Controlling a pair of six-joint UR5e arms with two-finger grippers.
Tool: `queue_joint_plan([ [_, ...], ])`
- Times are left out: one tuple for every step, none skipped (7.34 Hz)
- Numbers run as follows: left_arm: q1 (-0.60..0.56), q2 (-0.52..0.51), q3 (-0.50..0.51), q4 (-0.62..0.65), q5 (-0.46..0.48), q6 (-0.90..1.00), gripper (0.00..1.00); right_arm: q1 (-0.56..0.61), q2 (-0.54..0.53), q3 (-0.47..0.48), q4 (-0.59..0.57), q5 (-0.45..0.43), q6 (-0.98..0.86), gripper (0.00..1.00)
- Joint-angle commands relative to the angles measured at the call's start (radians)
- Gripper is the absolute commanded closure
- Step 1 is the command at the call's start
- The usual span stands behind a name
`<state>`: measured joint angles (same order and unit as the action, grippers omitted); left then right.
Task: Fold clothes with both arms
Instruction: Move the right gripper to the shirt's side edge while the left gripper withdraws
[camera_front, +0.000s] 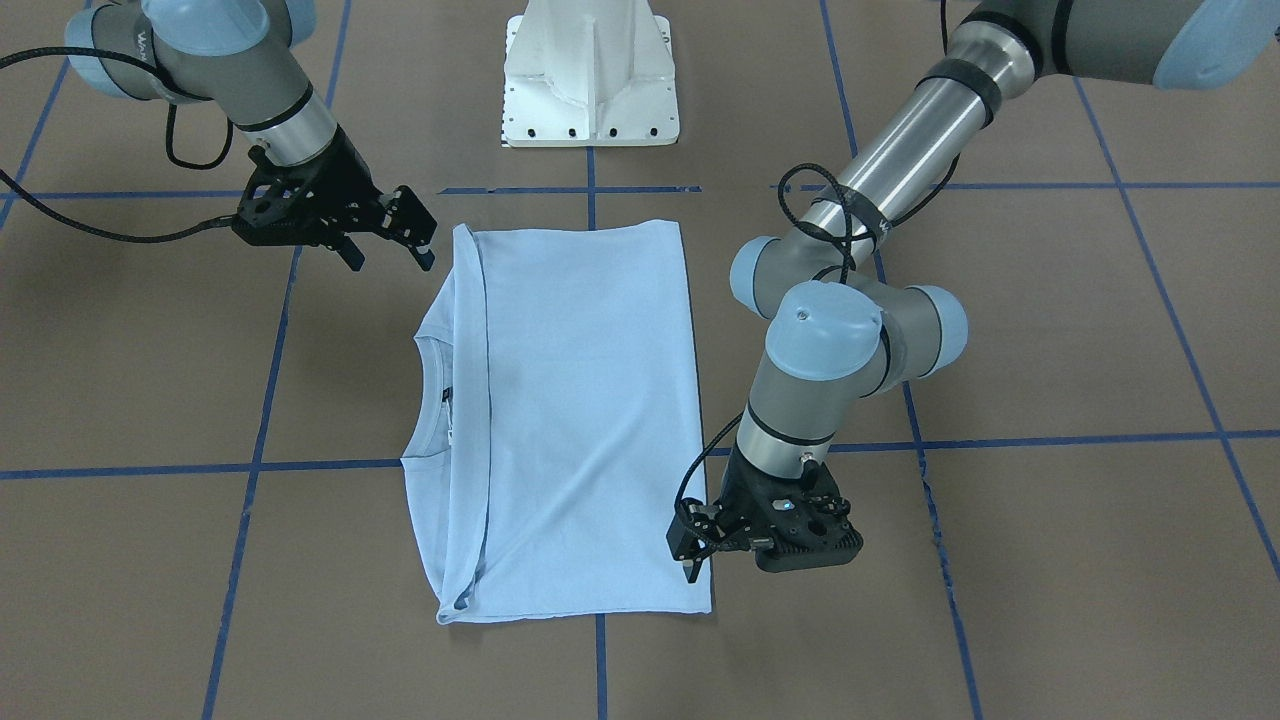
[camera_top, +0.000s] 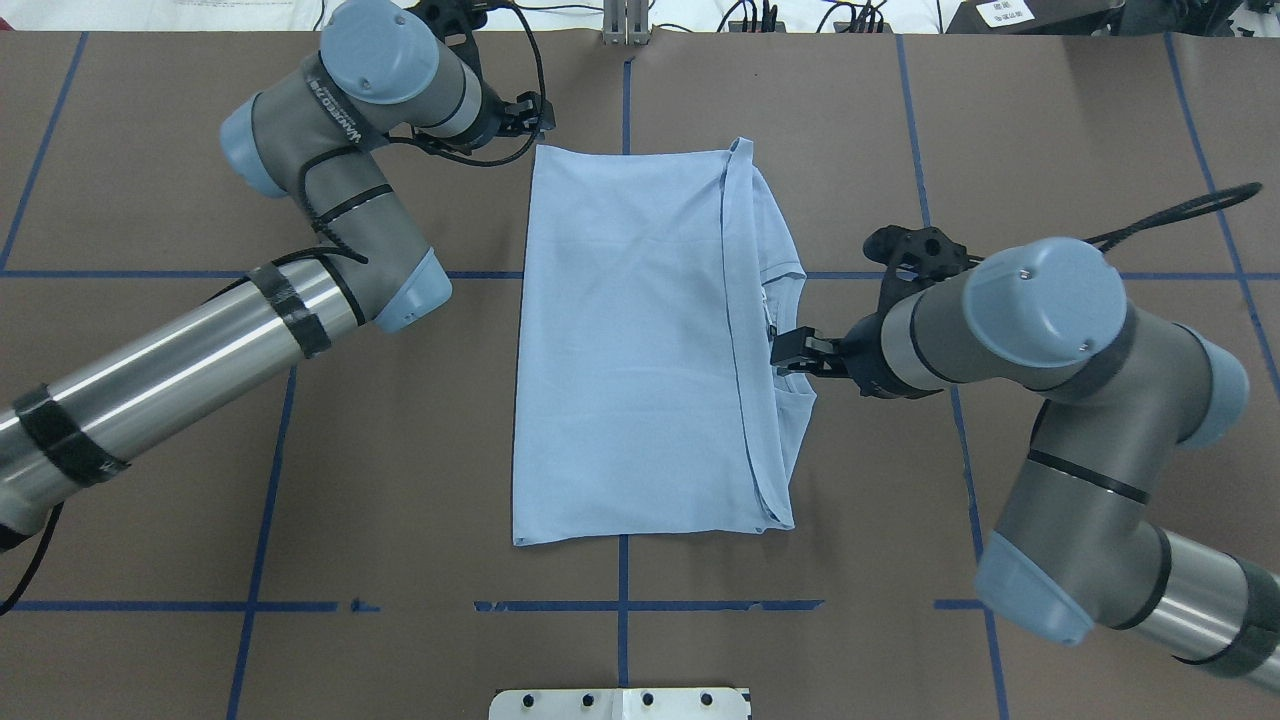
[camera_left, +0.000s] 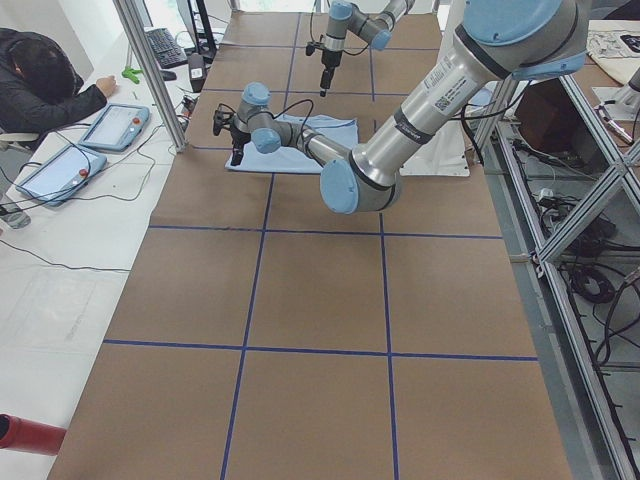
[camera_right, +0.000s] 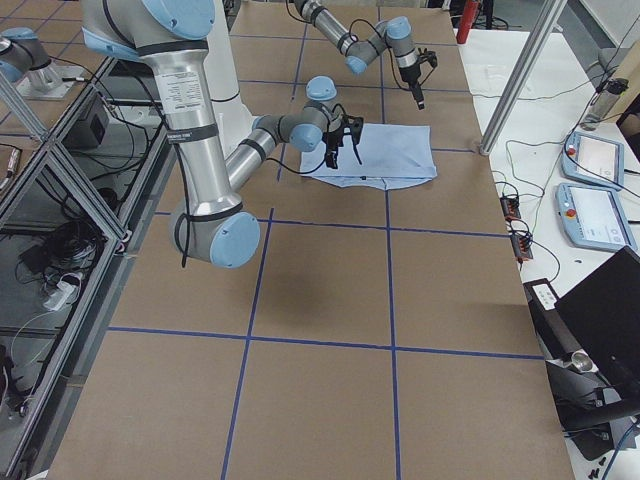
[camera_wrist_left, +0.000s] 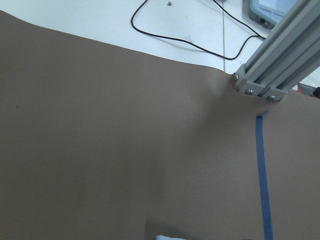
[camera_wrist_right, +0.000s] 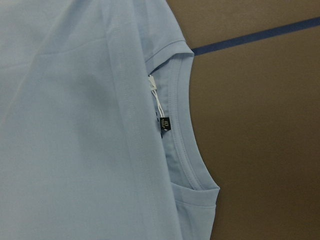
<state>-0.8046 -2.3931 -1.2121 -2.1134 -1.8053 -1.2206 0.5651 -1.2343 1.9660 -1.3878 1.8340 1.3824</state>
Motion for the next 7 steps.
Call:
queue_joint_plan([
  [0.002, 0.141, -0.371, 0.276, -0.014, 0.001, 0.00, -0.089, 0.108, -0.039, -0.169, -0.120, -0.156, 0.00],
  [0.005, 0.188, -0.465, 0.346, -0.016, 0.000, 0.00, -0.131, 0.146, -0.097, -0.169, -0.149, -0.233, 0.00],
  [0.005, 0.250, -0.554, 0.368, -0.029, -0.008, 0.00, -0.152, 0.177, -0.120, -0.171, -0.165, -0.270, 0.00],
  [0.004, 0.262, -0.594, 0.381, -0.035, -0.014, 0.00, -0.160, 0.179, -0.116, -0.172, -0.164, -0.333, 0.00],
  [0.004, 0.262, -0.604, 0.395, -0.040, -0.031, 0.00, -0.162, 0.179, -0.113, -0.172, -0.157, -0.354, 0.00],
  [0.005, 0.262, -0.601, 0.400, -0.043, -0.049, 0.00, -0.177, 0.168, -0.118, -0.172, -0.157, -0.383, 0.00],
  [0.005, 0.262, -0.595, 0.412, -0.060, -0.048, 0.00, -0.182, 0.164, -0.121, -0.207, -0.157, -0.385, 0.00],
])
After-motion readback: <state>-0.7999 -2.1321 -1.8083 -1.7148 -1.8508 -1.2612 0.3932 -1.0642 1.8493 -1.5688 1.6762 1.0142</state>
